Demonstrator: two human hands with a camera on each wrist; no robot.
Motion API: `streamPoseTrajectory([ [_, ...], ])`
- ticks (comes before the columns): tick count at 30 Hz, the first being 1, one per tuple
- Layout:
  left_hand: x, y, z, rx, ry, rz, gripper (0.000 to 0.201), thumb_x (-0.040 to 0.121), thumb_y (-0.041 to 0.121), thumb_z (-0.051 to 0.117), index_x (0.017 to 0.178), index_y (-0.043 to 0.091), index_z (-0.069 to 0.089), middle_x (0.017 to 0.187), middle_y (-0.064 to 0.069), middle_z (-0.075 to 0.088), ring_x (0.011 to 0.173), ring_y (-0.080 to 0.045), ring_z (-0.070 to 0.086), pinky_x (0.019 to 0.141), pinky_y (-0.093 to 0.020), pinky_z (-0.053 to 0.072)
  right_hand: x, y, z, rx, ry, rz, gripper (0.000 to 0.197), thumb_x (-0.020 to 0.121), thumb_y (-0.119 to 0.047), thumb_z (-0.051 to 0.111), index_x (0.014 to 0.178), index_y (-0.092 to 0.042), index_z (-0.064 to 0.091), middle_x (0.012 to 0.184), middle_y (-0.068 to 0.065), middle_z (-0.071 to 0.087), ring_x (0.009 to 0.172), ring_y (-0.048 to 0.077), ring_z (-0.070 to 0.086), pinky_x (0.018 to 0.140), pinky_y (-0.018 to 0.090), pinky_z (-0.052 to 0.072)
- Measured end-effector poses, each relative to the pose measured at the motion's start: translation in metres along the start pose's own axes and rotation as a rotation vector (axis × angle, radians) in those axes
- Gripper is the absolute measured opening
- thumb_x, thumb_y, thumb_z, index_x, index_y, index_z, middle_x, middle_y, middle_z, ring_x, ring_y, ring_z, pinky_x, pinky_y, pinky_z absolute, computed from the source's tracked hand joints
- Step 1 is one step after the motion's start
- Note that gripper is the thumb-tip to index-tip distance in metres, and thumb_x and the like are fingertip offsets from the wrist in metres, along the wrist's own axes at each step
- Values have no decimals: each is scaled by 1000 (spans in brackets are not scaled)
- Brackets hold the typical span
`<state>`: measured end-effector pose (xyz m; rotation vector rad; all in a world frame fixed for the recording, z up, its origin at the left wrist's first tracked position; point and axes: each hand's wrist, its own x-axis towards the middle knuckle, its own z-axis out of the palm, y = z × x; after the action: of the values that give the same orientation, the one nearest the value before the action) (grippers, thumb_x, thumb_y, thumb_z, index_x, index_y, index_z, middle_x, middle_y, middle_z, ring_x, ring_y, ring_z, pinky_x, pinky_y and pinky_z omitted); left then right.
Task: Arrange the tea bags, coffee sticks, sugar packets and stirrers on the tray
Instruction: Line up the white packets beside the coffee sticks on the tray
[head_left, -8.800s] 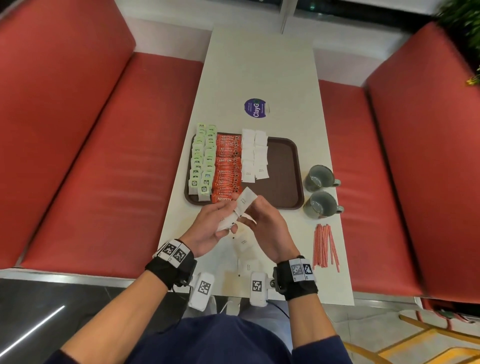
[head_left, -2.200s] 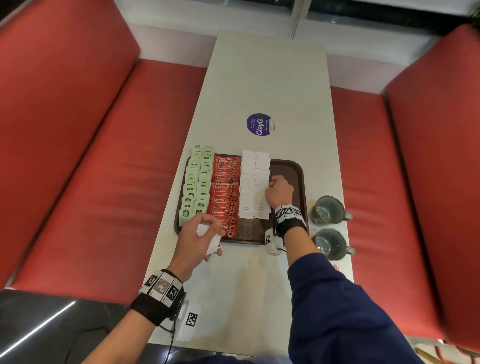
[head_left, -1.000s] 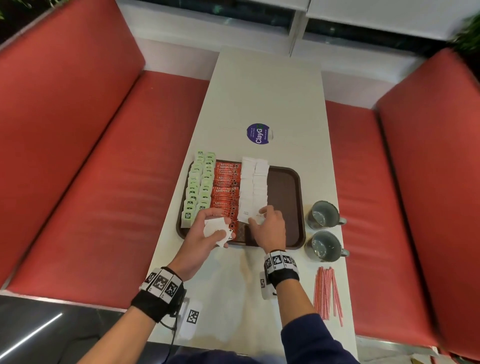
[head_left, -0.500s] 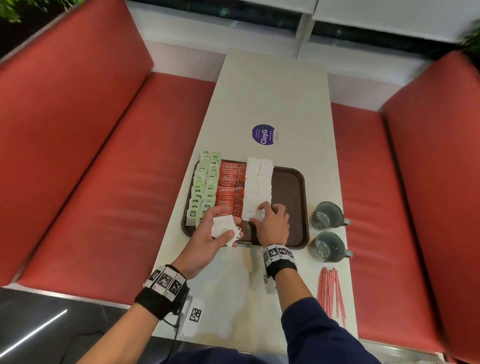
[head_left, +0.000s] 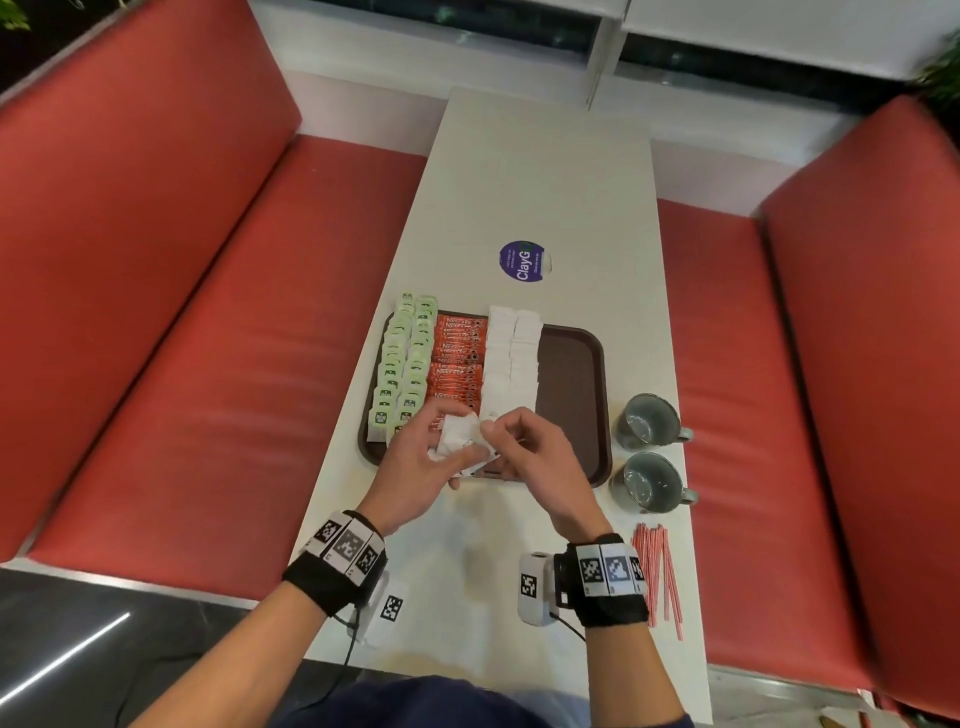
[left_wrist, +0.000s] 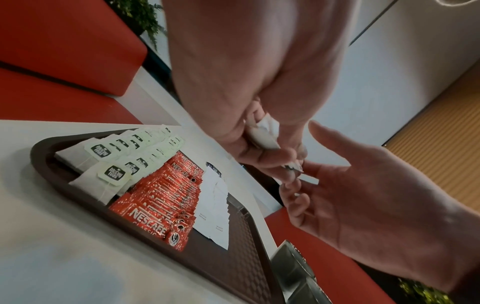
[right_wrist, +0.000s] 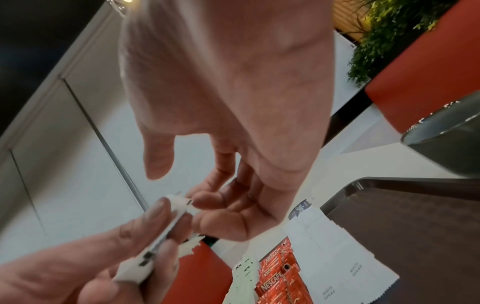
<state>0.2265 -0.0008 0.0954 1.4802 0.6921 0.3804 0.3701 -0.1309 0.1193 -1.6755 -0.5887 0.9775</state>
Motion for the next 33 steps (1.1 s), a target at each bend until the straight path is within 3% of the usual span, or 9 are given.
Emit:
streamPoseTrajectory([
  [4, 2, -6, 2, 94, 13, -6, 42, 82, 23, 95, 114, 30, 68, 95, 1, 78, 70, -10, 69, 55, -29, 54, 3, 11, -1, 9, -77, 41, 29, 102, -31, 79, 94, -7, 66, 84, 5, 72, 79, 20, 73, 77, 40, 61],
  [9, 2, -7, -2, 43, 0, -7, 22, 104, 32, 73, 125, 28, 74, 107, 1, 81, 86, -18, 74, 61, -34, 56, 4, 16, -6, 204, -110, 57, 38, 108, -25, 71, 102, 6, 50, 107, 33, 68, 89, 36, 75, 84, 45, 62],
  [14, 6, -12, -4, -81, 34, -67, 16, 106, 30, 69, 117, 24, 81, 106, -8, 79, 91, -19, 72, 65, -36, 56, 0, 16, -6, 228, -235, 20, 27, 113, -20, 62, 101, -1, 48, 117, 30, 73, 105, 44, 77, 94, 48, 64],
  [18, 6, -16, -2, -92, 57, -72, 16, 107, 31, 68, 114, 24, 81, 104, -7, 79, 89, -19, 72, 69, -37, 58, 0, 15, -5, 324, -253, 84, 28, 116, -17, 51, 133, 6, 53, 126, 27, 74, 114, 48, 75, 103, 56, 61],
  [21, 10, -21, -7, -92, 118, -69, 17, 108, 35, 66, 113, 26, 80, 100, -1, 80, 88, -14, 71, 74, -35, 56, 2, 19, -7, 449, -185, 130, 32, 117, -10, 41, 144, -2, 55, 120, 34, 74, 105, 46, 77, 95, 49, 65],
  [23, 12, -24, -14, -96, 139, -73, 19, 107, 35, 67, 113, 24, 81, 98, -1, 80, 87, -15, 69, 73, -36, 55, 7, 26, -10, 490, -96, 125, 29, 114, -5, 44, 139, 0, 58, 112, 31, 76, 92, 39, 76, 81, 38, 65],
  [26, 11, -26, -20, -98, 147, -90, 21, 107, 34, 66, 116, 21, 80, 101, -6, 80, 88, -17, 69, 71, -36, 55, 15, 40, -13, 397, 71, 79, 2, 106, -2, 60, 104, -1, 60, 89, 16, 68, 78, 25, 64, 71, 32, 53],
  [30, 9, -29, -24, -96, 156, -107, 20, 107, 33, 66, 116, 20, 79, 106, -5, 80, 89, -14, 71, 71, -34, 57, 33, 57, -14, 158, 232, 74, 36, 97, -32, 83, 87, -7, 60, 84, 3, 70, 81, 18, 69, 86, 37, 58],
  [33, 7, -32, -26, -98, 161, -115, 20, 107, 33, 67, 116, 19, 79, 109, -5, 79, 91, -15, 70, 69, -33, 57, 52, 75, -14, -124, 291, 74, 19, 96, -46, 80, 92, -28, 79, 98, -15, 80, 102, 6, 73, 100, 39, 58],
])
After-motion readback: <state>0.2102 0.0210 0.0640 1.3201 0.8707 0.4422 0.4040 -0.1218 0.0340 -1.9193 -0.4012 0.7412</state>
